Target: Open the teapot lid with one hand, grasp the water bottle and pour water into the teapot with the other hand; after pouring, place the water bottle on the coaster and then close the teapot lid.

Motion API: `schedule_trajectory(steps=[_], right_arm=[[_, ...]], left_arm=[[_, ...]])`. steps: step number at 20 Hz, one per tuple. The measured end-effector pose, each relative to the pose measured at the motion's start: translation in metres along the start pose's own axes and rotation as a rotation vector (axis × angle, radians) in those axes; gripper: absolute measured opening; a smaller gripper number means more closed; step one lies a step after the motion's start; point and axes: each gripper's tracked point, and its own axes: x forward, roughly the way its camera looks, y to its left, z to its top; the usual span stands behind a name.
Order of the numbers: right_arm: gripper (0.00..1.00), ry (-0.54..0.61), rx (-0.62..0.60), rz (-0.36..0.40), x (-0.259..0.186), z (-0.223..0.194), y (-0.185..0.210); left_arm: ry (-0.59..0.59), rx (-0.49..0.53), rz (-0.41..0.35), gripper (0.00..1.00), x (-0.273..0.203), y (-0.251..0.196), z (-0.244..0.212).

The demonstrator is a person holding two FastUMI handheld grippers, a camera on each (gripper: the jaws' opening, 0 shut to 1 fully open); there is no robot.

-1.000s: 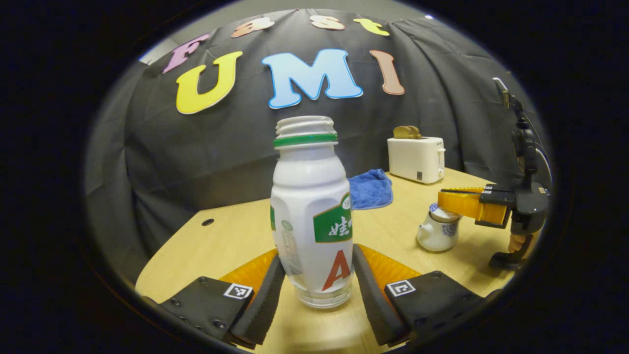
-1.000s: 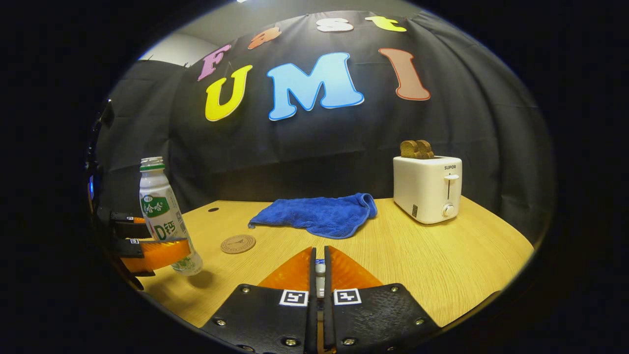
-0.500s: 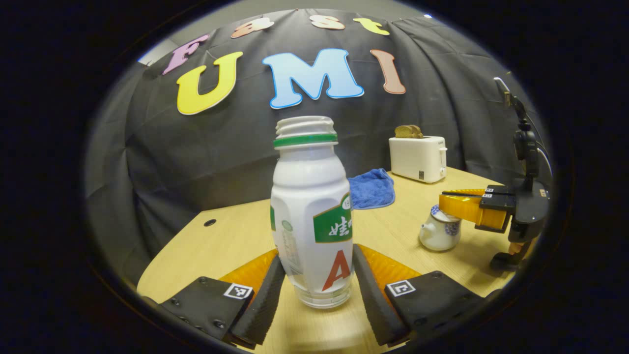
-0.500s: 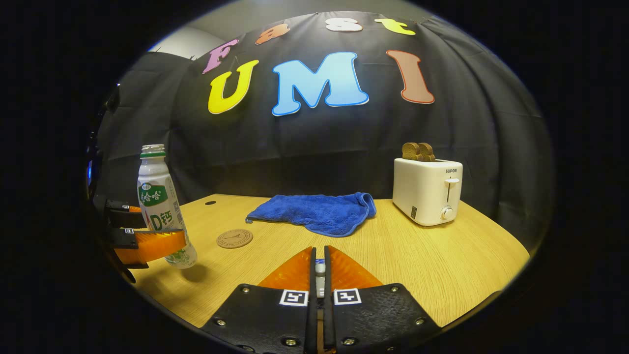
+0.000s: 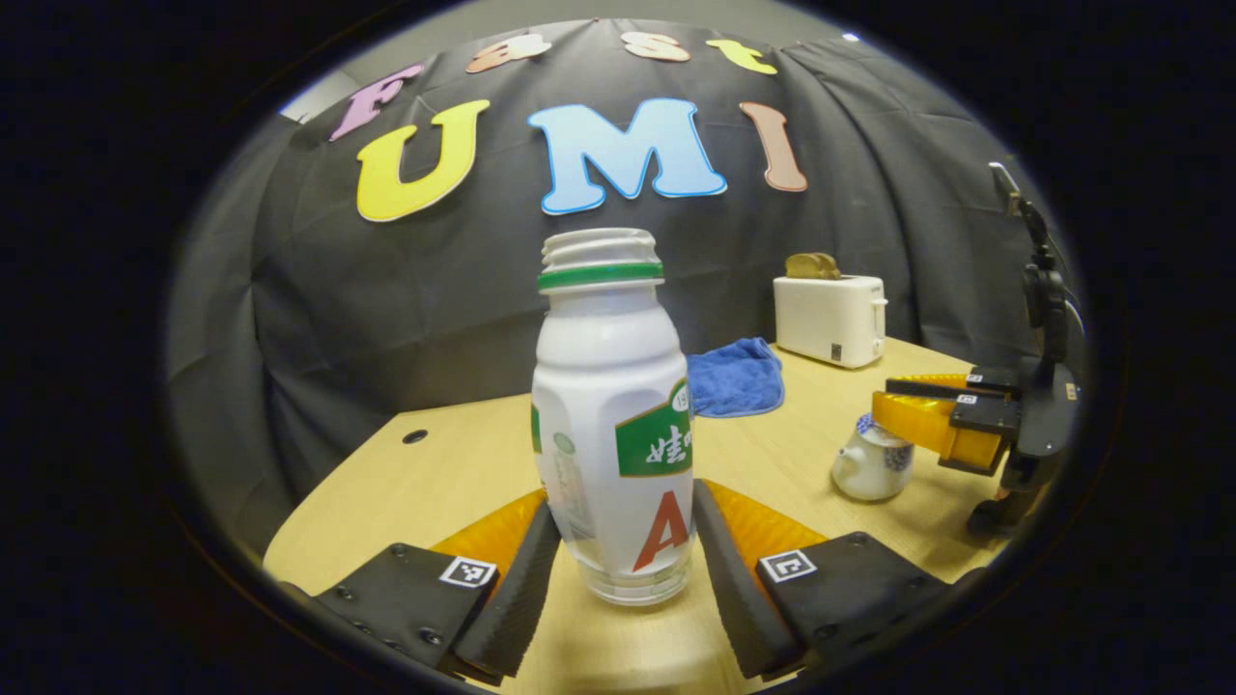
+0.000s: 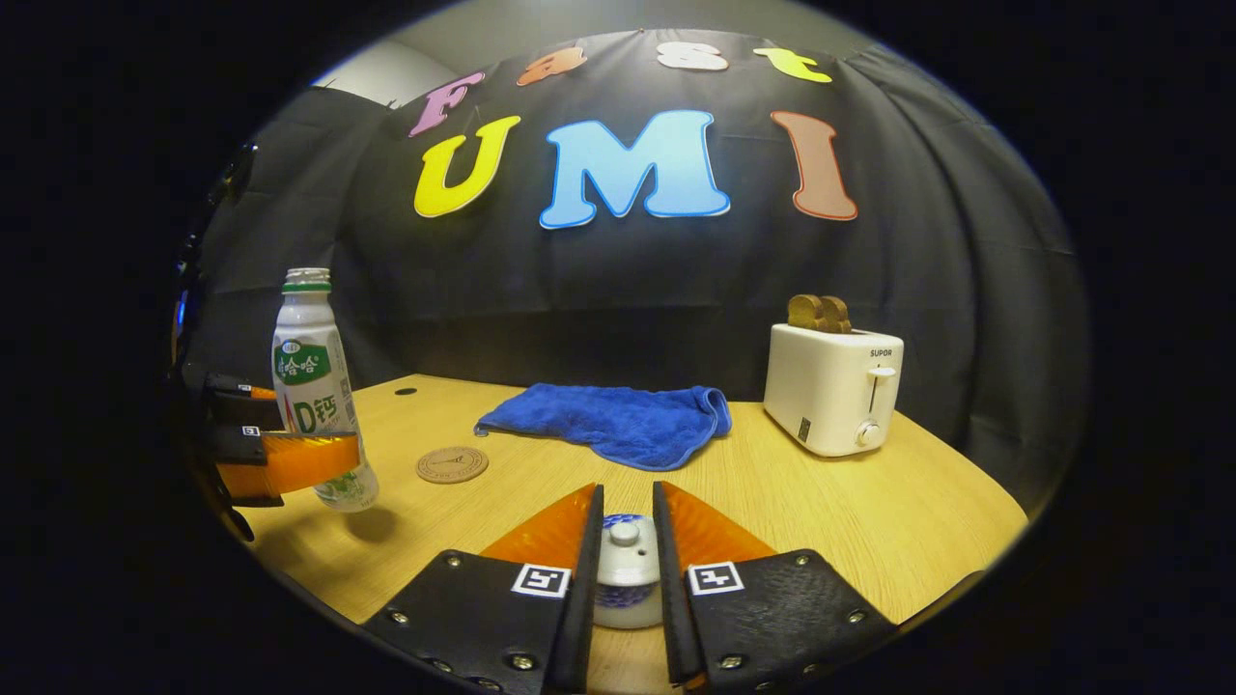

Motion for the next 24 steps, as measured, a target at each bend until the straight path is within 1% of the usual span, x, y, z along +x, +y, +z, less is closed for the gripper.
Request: schedule_trajectory(steps=[1, 2, 3, 4, 6, 7, 9, 10, 11, 12, 14, 15, 16, 20, 24], right_arm=[[0.34, -0.021, 0.001, 0.000, -0.001, 0.005, -0.001], [0.43, -0.038, 0.002, -0.002, -0.004, 0.009, -0.001], [0.58, -0.050, 0.004, -0.007, -0.006, 0.013, -0.002], [0.59, -0.062, 0.006, -0.011, -0.007, 0.015, -0.004], [0.59, -0.081, 0.009, -0.022, -0.010, 0.020, -0.007], [0.59, -0.087, 0.013, -0.024, -0.011, 0.022, -0.007], [0.59, -0.096, 0.024, -0.025, -0.012, 0.024, -0.008], [0.59, -0.096, 0.028, -0.028, -0.012, 0.024, -0.009], [0.59, -0.097, 0.031, -0.029, -0.013, 0.024, -0.010], [0.59, -0.096, 0.034, -0.029, -0.013, 0.024, -0.010], [0.59, -0.093, 0.037, -0.028, -0.013, 0.025, -0.011], [0.59, -0.096, 0.043, -0.027, -0.015, 0.026, -0.011], [0.59, -0.097, 0.046, -0.028, -0.014, 0.026, -0.011], [0.59, -0.090, 0.052, -0.036, -0.013, 0.025, -0.015], [0.59, -0.092, 0.055, -0.041, -0.014, 0.026, -0.018]], left_arm=[[-0.008, -0.008, -0.001, 0.79, 0.003, 0.003, 0.003], [-0.013, -0.018, -0.009, 0.82, 0.006, 0.005, 0.003], [-0.016, -0.031, -0.017, 0.84, 0.011, 0.008, 0.006], [-0.018, -0.046, -0.030, 0.87, 0.015, 0.009, 0.007], [-0.018, -0.086, -0.046, 0.92, 0.027, 0.015, 0.009], [-0.020, -0.104, -0.055, 0.92, 0.034, 0.018, 0.010], [-0.026, -0.135, -0.065, 0.77, 0.047, 0.026, 0.013], [-0.026, -0.147, -0.072, 0.77, 0.055, 0.029, 0.014], [-0.029, -0.157, -0.084, 0.91, 0.063, 0.032, 0.016], [-0.025, -0.163, -0.098, 0.84, 0.070, 0.032, 0.016], [-0.015, -0.154, -0.097, 0.83, 0.083, 0.038, 0.017], [-0.020, -0.149, -0.098, 0.77, 0.090, 0.039, 0.019], [-0.027, -0.144, -0.101, 0.91, 0.097, 0.038, 0.022], [-0.027, -0.101, -0.103, 0.91, 0.120, 0.037, 0.017], [-0.018, -0.088, -0.107, 0.91, 0.138, 0.032, 0.007]])
